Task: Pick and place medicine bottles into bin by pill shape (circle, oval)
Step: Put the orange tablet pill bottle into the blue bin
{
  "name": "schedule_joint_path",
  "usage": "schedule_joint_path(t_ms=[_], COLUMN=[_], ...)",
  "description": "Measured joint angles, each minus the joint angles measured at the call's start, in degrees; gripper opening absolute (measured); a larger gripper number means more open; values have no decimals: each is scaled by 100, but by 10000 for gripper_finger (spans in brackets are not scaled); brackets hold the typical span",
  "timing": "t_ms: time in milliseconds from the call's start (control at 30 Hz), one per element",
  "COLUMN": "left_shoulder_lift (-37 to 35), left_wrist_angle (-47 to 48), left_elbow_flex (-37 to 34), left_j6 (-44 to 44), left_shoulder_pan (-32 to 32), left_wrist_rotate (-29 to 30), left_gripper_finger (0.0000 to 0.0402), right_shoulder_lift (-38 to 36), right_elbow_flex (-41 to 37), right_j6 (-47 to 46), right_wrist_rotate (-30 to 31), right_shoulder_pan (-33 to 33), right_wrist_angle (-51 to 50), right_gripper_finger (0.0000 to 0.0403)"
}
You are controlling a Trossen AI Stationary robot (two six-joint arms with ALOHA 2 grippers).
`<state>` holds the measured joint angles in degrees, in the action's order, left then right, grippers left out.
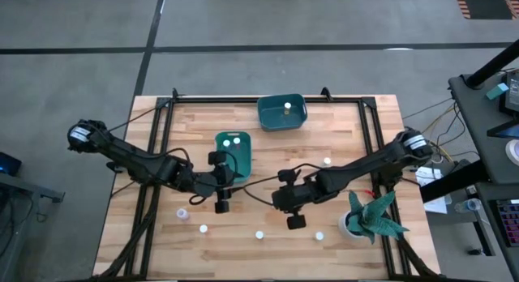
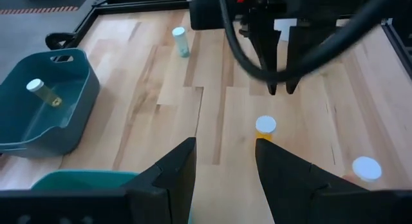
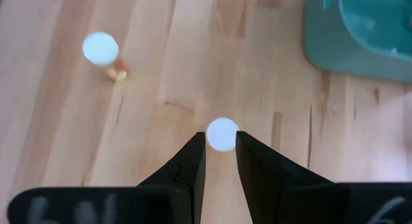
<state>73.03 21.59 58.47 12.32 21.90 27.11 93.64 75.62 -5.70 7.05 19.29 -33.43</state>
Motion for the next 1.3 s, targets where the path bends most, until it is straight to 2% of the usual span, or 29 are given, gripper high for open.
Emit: schedule_joint_path(t_ms=[167, 267, 600, 800, 1033, 1300], left_shoulder_lift=[0, 0, 0, 0, 0, 0], left_wrist_angle=[-6, -8, -5, -3, -1, -3], left_elbow_flex=[-16, -47, -80, -82, -85, -85], left_j6=[-224, -271, -385, -385, -383, -383], left_shoulder_pan=[2, 0, -3, -1, -3, -3], left_wrist_rotate=[6, 44, 217, 238, 268, 343], left_gripper_finger=[144, 144, 144, 144, 144, 144], right_shoulder_lift=[237, 289, 398, 750, 1065, 1094], right_elbow_flex=[196, 201, 163, 135, 142, 142], right_j6=[-122, -200, -395, -393, -363, -321], right_wrist_rotate=[1, 0, 353, 354, 352, 353], right_shoulder_pan=[-1, 7, 7, 7, 7, -4], right_wrist_angle=[-258, -270, -151, -68, 126, 247], right_gripper_finger=[81, 99, 218, 264, 272, 232])
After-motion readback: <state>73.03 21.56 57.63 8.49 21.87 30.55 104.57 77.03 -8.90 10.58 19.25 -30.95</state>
